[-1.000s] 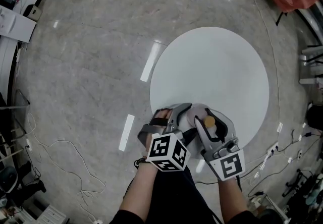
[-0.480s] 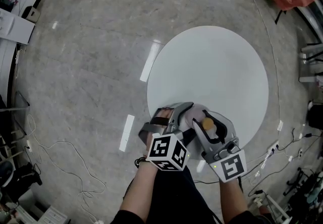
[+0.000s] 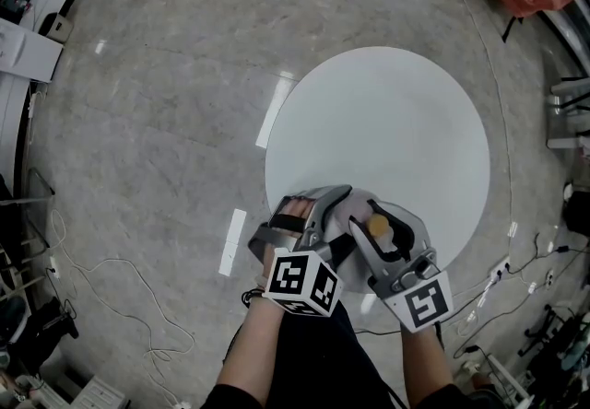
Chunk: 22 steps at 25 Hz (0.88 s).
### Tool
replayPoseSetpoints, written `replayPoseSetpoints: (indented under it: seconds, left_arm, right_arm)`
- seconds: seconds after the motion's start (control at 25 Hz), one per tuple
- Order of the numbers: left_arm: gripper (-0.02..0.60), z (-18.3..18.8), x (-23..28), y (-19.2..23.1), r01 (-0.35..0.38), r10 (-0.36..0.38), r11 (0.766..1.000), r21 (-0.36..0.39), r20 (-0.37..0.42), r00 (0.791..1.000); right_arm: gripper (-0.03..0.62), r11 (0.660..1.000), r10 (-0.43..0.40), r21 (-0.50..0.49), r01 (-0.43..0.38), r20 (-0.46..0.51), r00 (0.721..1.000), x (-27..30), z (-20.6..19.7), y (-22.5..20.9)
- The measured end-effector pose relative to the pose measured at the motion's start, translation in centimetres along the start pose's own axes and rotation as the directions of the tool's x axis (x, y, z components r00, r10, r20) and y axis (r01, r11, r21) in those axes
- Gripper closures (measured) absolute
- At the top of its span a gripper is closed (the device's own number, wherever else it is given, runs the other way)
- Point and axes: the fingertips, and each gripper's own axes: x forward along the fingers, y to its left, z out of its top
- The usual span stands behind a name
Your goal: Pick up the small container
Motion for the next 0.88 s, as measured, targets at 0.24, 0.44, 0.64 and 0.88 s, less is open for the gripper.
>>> replayPoseSetpoints:
  seconds: [0.24, 0.44, 0.64, 0.88]
  left_arm:
    - [0.236, 0.2, 0.3, -0.3, 0.013, -0.013, 1.000, -0.020, 0.015, 1.000]
    - [0.236, 0.3, 0.3, -0.5, 0.021, -0.020, 0.999, -0.032, 0.032, 0.999]
    - [0.236, 1.3, -0.1, 0.0, 0.016, -0.012, 0.998, -0.054, 0.060, 0.998]
    - [0.236, 2.7, -1.2, 0.8, 0.027, -0.020, 0.996, -0.089, 0.086, 0.996]
  right_arm:
    - [0.464, 1.000, 0.000, -0.006, 0.000, -0.012, 1.000, -0.1, -0.2, -0.1]
    - [0.464, 1.000, -0.007, -0.011, 0.007, -0.021, 1.000, -0.2, -0.2, -0.1]
    - [0.464, 0.999, -0.005, -0.035, 0.004, -0.036, 0.999, -0.2, 0.9, -0.2]
    - [0.464, 0.999, 0.003, -0.040, -0.006, -0.058, 0.998, -0.1, 2.8, -0.4]
